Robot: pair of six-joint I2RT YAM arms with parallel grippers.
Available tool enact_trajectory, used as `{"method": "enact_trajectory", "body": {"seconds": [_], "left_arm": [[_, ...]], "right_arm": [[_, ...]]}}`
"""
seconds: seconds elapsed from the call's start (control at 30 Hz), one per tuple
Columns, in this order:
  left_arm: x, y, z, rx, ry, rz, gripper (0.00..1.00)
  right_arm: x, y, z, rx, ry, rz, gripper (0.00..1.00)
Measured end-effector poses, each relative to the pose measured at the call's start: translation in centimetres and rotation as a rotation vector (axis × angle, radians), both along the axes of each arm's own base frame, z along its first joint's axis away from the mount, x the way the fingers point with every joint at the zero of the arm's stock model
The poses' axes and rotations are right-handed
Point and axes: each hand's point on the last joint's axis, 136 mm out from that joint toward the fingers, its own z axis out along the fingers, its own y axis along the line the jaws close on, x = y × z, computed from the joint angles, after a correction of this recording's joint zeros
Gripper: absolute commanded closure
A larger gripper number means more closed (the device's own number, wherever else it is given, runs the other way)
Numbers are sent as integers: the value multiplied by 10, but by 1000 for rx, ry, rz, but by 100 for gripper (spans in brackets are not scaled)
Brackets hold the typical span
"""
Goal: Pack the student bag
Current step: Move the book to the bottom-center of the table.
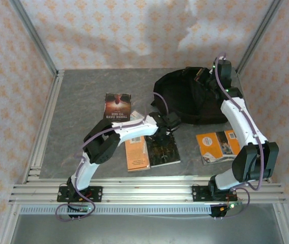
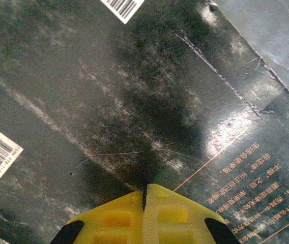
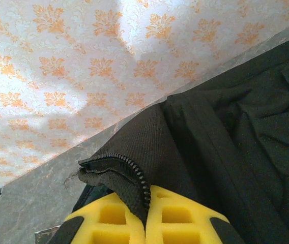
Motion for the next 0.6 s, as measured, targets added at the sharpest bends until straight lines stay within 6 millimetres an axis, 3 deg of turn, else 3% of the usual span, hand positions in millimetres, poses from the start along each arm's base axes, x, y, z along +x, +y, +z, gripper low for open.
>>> {"method": "enact_trajectory", "body": {"seconds": [0.1,0.17,0.27,0.37,0.4,0.47,0.6], "left_arm": [[1,7,5,-16,-14,19,99],[-2,11,14,-29,-24,21,92],[-5,15,47,-105,-64,42,75],[2,19,93,-219,-127,86,66],[7,25,111,-269,-156,122,66],[15,41,130,-322,-182,189,65],[32,88,144,-364,-210,355,63]], "right_arm": [[0,1,0,-8,-1,7,100],[-2,1,0,-16,0,13,100],[-6,4,1,-41,2,33,100],[-10,8,3,-62,1,52,100],[-11,9,3,-70,2,57,100],[-13,9,3,-88,7,62,100],[-15,3,-1,-142,20,55,100]]}}
